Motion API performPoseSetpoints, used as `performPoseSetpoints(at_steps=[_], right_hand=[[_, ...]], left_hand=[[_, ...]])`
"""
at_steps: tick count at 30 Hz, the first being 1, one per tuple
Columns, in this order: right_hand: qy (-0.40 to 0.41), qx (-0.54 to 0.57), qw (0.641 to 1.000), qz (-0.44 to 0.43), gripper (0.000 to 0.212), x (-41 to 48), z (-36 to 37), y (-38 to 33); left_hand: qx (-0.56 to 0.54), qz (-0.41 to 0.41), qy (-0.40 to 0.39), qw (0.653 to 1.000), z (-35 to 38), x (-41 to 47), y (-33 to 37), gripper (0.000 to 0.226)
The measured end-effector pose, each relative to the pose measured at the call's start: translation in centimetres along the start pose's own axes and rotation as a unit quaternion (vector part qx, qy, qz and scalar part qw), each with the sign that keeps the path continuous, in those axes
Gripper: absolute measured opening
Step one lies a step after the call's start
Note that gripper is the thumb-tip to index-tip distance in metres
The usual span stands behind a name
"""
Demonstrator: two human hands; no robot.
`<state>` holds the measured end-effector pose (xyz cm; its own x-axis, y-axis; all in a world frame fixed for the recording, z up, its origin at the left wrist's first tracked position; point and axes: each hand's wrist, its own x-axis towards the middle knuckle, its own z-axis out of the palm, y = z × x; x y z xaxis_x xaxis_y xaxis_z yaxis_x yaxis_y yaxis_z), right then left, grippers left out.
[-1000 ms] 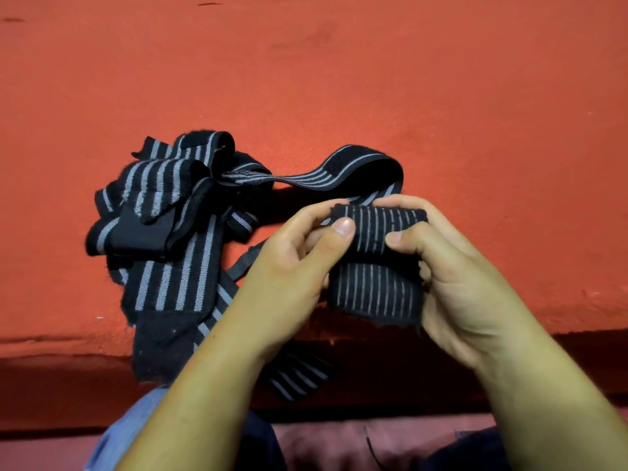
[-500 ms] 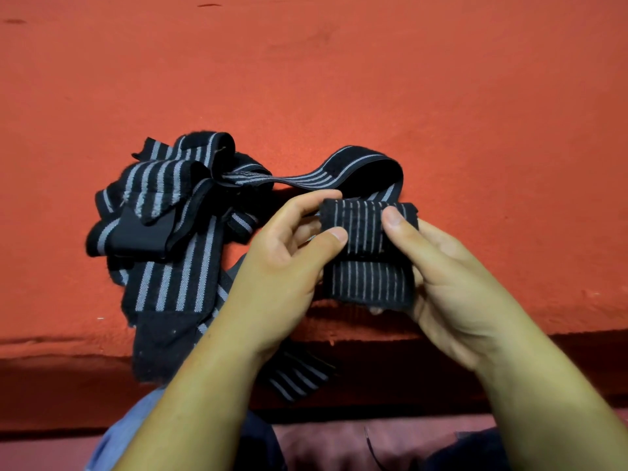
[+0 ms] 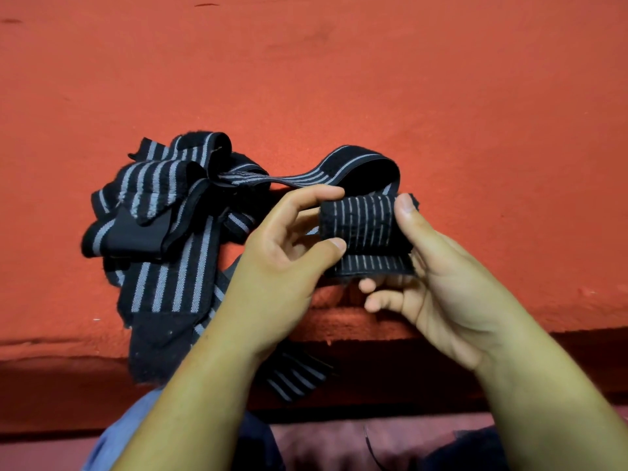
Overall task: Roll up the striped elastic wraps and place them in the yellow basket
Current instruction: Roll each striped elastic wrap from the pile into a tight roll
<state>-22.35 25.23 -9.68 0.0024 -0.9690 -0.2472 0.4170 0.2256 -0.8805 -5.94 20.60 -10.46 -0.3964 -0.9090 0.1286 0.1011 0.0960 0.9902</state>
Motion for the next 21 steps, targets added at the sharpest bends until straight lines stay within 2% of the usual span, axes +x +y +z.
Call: performPoseSetpoints(at_steps=[8,13,21], right_hand=[[-0.009,0.009,1.000,-0.013,0.055,-0.1,0.0,-0.1],[0.003,0.013,0.999,-0.029,0.024,0.1,-0.3,0.2],[0.016,-0.006,0.999,-0.050,0.023,0.7,-1.1,1.2]], left_hand=[[0.047,0.042,-0.014,0.998,0.0,0.0,-0.1,0.049],[0.026,0.031,-0.022,0.999,-0.2,0.0,-0.2,0.037],[0.069,-0.015,-0.004,0.997,0.0,-0.1,-0.1,0.020]])
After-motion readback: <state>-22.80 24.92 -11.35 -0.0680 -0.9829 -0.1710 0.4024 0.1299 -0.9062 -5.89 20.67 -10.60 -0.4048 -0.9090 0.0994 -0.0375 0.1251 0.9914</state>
